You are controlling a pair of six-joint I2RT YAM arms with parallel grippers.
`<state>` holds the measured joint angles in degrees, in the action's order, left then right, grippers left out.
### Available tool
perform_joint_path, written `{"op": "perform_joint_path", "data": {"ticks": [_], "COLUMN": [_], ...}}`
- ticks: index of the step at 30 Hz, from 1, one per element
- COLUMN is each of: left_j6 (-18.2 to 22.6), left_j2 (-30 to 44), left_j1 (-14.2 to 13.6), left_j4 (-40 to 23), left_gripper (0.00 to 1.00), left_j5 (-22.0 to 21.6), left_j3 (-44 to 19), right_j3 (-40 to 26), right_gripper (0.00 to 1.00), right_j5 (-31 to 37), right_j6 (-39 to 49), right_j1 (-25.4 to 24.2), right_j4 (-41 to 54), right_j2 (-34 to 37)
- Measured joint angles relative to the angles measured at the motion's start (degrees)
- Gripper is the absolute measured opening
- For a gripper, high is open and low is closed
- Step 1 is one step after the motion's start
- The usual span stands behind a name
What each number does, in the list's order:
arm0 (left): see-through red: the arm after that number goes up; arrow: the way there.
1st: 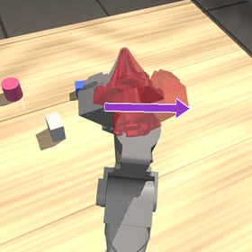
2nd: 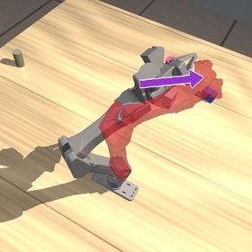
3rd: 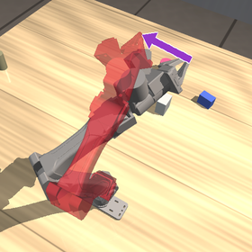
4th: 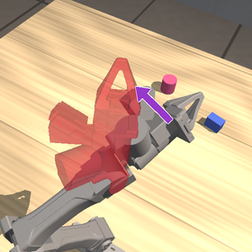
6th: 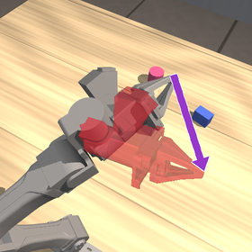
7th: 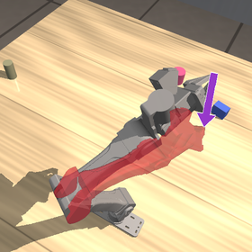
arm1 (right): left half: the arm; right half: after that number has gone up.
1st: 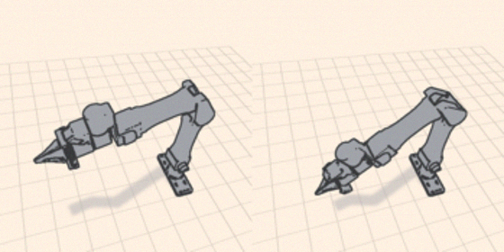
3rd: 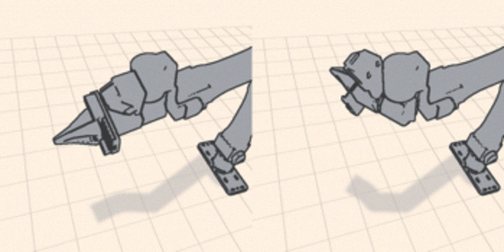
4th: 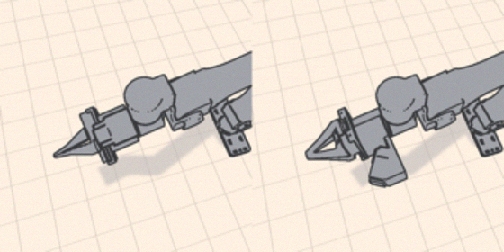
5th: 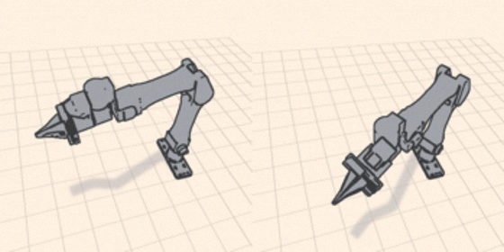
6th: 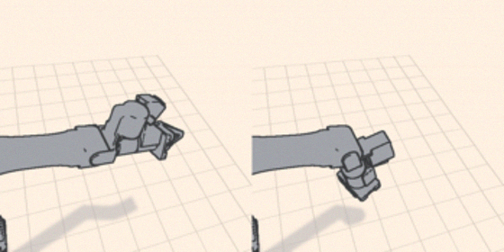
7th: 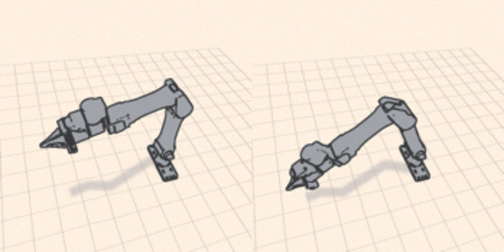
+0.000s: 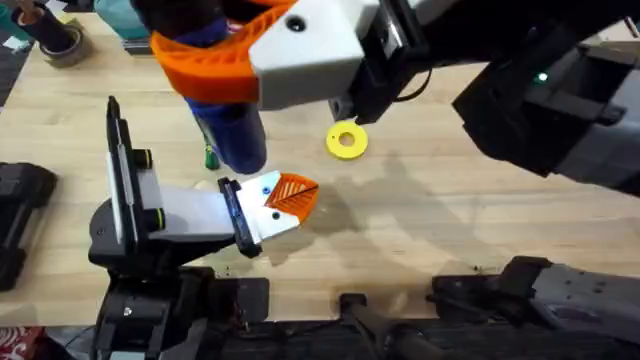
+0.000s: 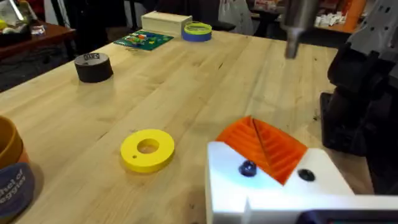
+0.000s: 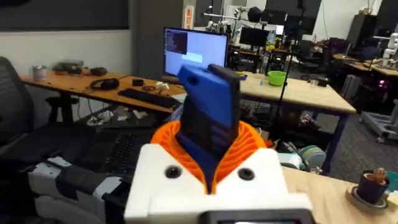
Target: Pick up the gripper from the table and insert it into the empty holder that is missing its gripper. Then pick up a screw, insert it into the mounting hole, and use the screwdriver to tighten it. Finally, clean up the table by picking up the vegetable and placing it into the bucket.
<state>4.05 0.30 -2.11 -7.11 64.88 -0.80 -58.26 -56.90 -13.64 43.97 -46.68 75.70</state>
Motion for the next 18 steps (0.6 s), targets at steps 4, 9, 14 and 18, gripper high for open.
{"op": "perform_joint_path", "data": {"ticks": [4, 9, 14, 18], "left_j6": [0.0, 0.0, 0.0, 0.0], "left_j2": [0.0, 0.0, 0.0, 0.0], "left_j1": [0.0, 0.0, 0.0, 0.0], "left_j4": [0.0, 0.0, 0.0, 0.0], "left_gripper": [0.015, 0.015, 0.015, 0.015], "left_j5": [0.0, 0.0, 0.0, 0.0], "left_j3": [0.0, 0.0, 0.0, 0.0], "right_j3": [0.0, 0.0, 0.3, 1.3], "right_gripper": [0.022, 0.022, 0.022, 0.022], "right_j5": [0.0, -0.2, -0.2, -0.2], "right_j6": [0.9, 1.8, 3.2, 3.7], "right_j1": [0.0, 0.0, 0.0, 0.0], "right_j4": [-0.1, 0.0, -0.1, 0.2], "right_j2": [0.0, 0.0, 0.0, 0.0]}}
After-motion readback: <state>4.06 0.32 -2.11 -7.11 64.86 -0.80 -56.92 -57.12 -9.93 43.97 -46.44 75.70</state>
